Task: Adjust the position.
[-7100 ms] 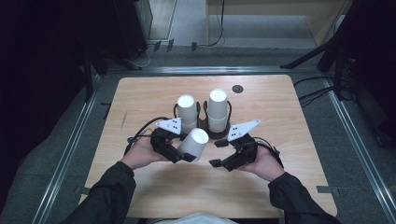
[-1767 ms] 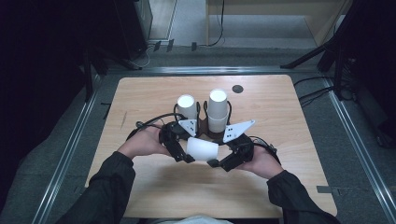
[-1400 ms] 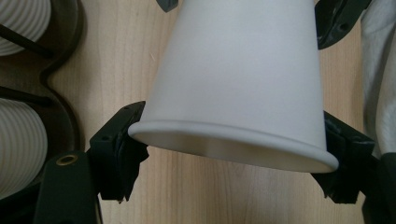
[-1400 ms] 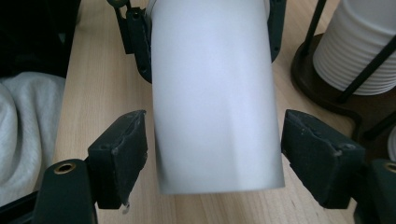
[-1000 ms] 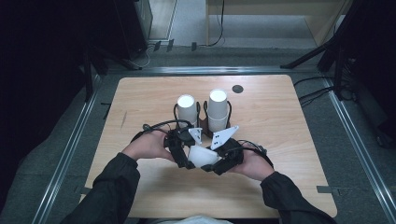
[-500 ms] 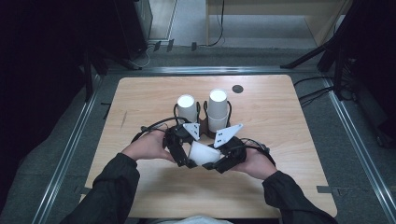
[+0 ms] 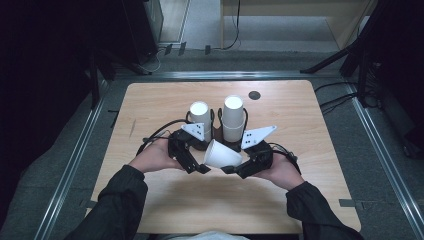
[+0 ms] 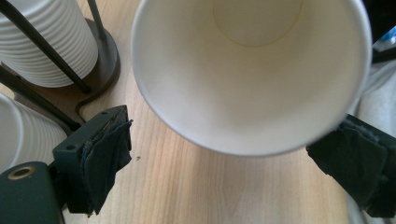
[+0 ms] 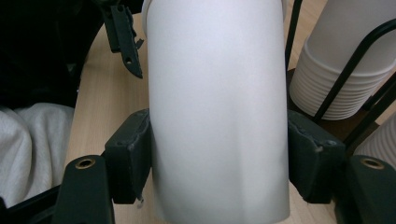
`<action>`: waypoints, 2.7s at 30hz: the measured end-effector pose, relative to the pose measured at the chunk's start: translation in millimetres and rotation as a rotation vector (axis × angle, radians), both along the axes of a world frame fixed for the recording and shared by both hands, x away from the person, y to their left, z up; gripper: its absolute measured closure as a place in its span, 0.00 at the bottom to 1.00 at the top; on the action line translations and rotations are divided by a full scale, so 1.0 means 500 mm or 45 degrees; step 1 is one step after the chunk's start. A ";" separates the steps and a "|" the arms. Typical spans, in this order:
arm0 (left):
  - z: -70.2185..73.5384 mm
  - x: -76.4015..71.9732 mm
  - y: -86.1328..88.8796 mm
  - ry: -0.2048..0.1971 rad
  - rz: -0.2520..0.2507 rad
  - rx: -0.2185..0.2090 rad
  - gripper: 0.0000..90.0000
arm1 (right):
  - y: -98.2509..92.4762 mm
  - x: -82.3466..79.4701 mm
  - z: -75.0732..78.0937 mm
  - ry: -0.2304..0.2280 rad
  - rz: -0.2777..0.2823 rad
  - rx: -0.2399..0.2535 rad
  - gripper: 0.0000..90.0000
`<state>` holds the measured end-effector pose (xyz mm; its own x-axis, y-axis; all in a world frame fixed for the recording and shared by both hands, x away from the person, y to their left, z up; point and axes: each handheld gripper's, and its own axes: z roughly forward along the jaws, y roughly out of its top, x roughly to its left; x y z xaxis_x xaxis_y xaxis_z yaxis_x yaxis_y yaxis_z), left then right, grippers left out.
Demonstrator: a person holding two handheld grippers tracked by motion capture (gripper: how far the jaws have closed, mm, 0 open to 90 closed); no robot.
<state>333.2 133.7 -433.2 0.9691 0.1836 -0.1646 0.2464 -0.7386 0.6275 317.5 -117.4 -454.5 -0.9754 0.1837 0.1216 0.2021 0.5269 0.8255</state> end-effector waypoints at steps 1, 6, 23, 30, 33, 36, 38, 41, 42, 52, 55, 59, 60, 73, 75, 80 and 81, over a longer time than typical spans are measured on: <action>0.001 -0.001 0.002 -0.002 0.003 -0.005 0.08 | -0.002 0.000 0.002 -0.001 -0.002 0.011 0.35; -0.001 -0.007 0.012 0.002 0.049 -0.061 0.08 | -0.011 0.001 0.010 0.001 -0.011 0.052 0.35; -0.003 -0.028 0.022 0.016 0.132 -0.274 0.17 | -0.014 -0.003 0.014 0.025 0.023 0.131 0.35; -0.008 -0.030 0.013 0.048 0.136 -0.322 0.17 | -0.005 -0.004 0.007 0.053 0.040 0.129 0.35; -0.007 -0.029 0.012 0.064 0.140 -0.351 0.18 | -0.002 -0.004 0.002 0.060 0.048 0.133 0.35; -0.008 -0.029 0.012 0.074 0.142 -0.361 0.18 | 0.003 -0.004 -0.001 0.077 0.054 0.126 0.35; -0.008 -0.028 0.015 0.086 0.143 -0.377 0.19 | 0.004 -0.004 -0.003 0.076 0.054 0.128 0.35; -0.008 -0.028 0.016 0.085 0.139 -0.385 0.20 | 0.005 -0.004 -0.003 0.077 0.054 0.125 0.35; -0.008 -0.028 0.016 0.086 0.139 -0.387 0.20 | 0.005 -0.004 -0.003 0.083 0.055 0.125 0.35; -0.004 -0.028 0.018 0.085 0.125 -0.376 0.24 | 0.007 -0.005 -0.003 0.100 0.058 0.116 0.35; -0.002 -0.027 0.021 0.082 0.133 -0.382 0.24 | 0.009 -0.005 -0.003 0.108 0.045 0.101 0.34; 0.003 -0.025 0.025 0.074 0.134 -0.380 0.25 | 0.010 -0.005 -0.004 0.109 0.028 0.092 0.29; 0.005 -0.025 0.027 0.071 0.135 -0.376 0.25 | 0.009 -0.004 -0.004 0.108 0.024 0.092 0.28; 0.021 -0.018 0.021 -0.003 0.088 -0.159 0.25 | 0.011 -0.010 -0.022 0.083 0.023 -0.022 0.26; 0.021 -0.016 0.017 -0.018 0.066 -0.119 0.25 | 0.012 -0.011 -0.028 0.076 0.022 -0.042 0.26; 0.020 -0.011 -0.001 -0.036 0.017 -0.021 0.25 | 0.016 -0.011 -0.037 0.082 0.017 -0.065 0.26; 0.020 -0.010 -0.006 -0.037 0.008 -0.003 0.24 | 0.016 -0.011 -0.037 0.082 0.017 -0.065 0.26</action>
